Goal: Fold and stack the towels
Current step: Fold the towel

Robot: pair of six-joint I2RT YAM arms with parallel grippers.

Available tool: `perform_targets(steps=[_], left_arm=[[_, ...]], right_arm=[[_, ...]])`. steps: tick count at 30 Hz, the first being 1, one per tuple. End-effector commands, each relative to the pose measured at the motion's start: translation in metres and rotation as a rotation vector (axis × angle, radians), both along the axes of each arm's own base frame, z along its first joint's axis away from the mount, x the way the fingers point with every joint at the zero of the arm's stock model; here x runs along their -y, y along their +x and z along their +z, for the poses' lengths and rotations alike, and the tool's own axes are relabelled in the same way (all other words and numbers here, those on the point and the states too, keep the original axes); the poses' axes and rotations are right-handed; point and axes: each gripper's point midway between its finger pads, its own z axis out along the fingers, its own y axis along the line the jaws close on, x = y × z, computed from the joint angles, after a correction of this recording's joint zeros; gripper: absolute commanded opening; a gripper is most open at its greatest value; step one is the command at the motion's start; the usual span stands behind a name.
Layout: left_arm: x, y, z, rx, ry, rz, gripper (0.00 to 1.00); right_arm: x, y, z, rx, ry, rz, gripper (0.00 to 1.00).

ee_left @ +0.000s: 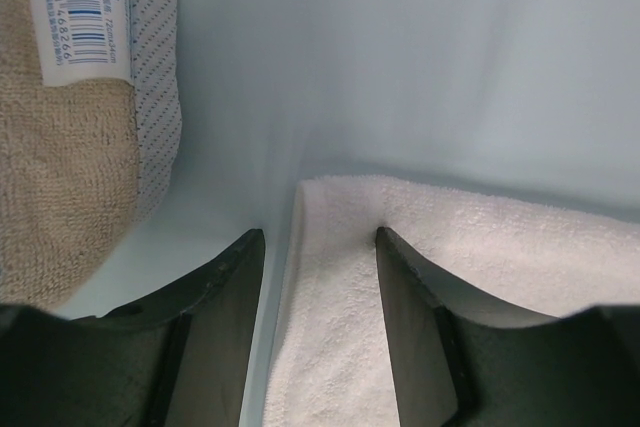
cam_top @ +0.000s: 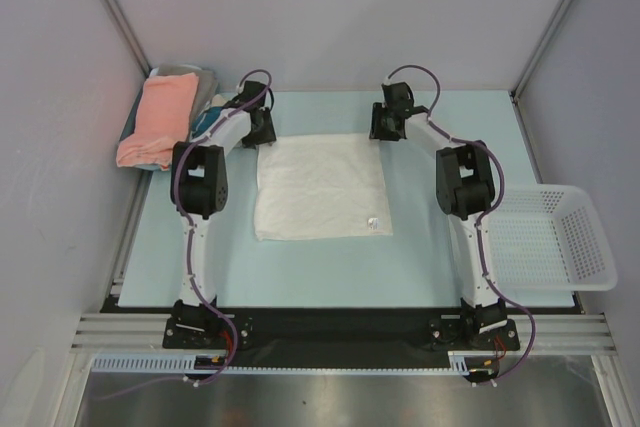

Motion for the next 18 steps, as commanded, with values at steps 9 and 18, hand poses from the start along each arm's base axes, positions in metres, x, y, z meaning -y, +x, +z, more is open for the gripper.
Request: perform_targets(steps=[9, 18], left_arm=[[0.010, 0.012, 0.004, 0.020, -0.004, -0.041, 0.51], [0.021, 0.017, 0.003, 0.037, -0.031, -0.062, 0.31]], right_arm=[[-0.010, 0.011, 0.003, 0.040, -0.045, 0.024, 0.43], [-0.009, 0.013, -0.003, 0.049, -0.084, 0.013, 0.27]])
